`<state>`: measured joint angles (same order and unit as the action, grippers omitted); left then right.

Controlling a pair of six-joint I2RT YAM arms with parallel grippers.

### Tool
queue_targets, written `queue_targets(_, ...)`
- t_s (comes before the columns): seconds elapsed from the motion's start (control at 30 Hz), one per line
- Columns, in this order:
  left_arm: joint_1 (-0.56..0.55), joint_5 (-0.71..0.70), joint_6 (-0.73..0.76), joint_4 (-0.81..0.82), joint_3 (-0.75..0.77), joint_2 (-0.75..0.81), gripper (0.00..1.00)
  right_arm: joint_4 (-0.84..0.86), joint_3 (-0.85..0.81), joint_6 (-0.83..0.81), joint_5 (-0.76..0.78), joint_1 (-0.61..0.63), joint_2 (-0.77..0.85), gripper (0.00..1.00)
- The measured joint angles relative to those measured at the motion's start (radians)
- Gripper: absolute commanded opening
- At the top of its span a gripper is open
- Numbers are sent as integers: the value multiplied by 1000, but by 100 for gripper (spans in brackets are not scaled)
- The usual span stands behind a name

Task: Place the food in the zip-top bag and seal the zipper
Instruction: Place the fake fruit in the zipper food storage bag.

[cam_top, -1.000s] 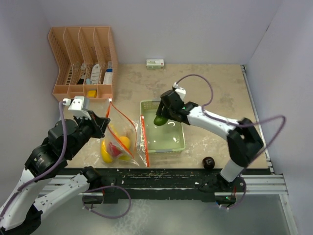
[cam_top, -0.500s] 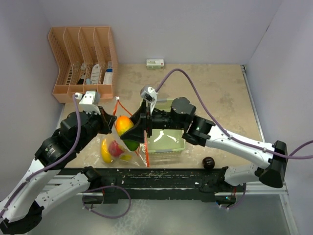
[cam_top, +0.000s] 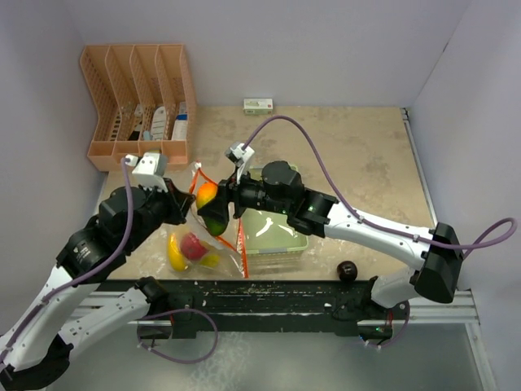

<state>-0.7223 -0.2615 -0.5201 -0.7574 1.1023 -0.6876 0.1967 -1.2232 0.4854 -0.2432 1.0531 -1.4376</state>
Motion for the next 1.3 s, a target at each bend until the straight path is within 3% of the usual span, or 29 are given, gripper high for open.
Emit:
queue_targets(0.13, 0, 0, 0, -23, 9, 18, 0, -38, 0, 0, 145, 0, 0, 39)
queue_targets(0.23, 0, 0, 0, -33, 13, 26, 0, -75, -7, 0, 230, 0, -2, 48)
queue_targets(0.3, 0, 0, 0, -36, 14, 29, 0, -113, -37, -4, 276, 0, -19, 64)
queue_targets(0.4, 0, 0, 0, -35, 14, 28, 0, -148, -106, -27, 310, 0, -70, 99)
queue_targets(0.77, 0, 0, 8, -2, 12, -2, 0, -327, -121, -35, 367, 9, 24, 99)
queue_targets(0.97, 0, 5, 8, 35, -3, 24, 0, -723, -102, 194, 591, -21, 183, 99)
queue_targets(1.17, 0, 23, 8, 47, -22, 63, 0, -1069, 173, 433, 644, -212, 330, 99)
queue_targets(1.3, 0, 36, 8, 48, -35, 92, 0, -1267, 283, 579, 650, -249, 440, 100)
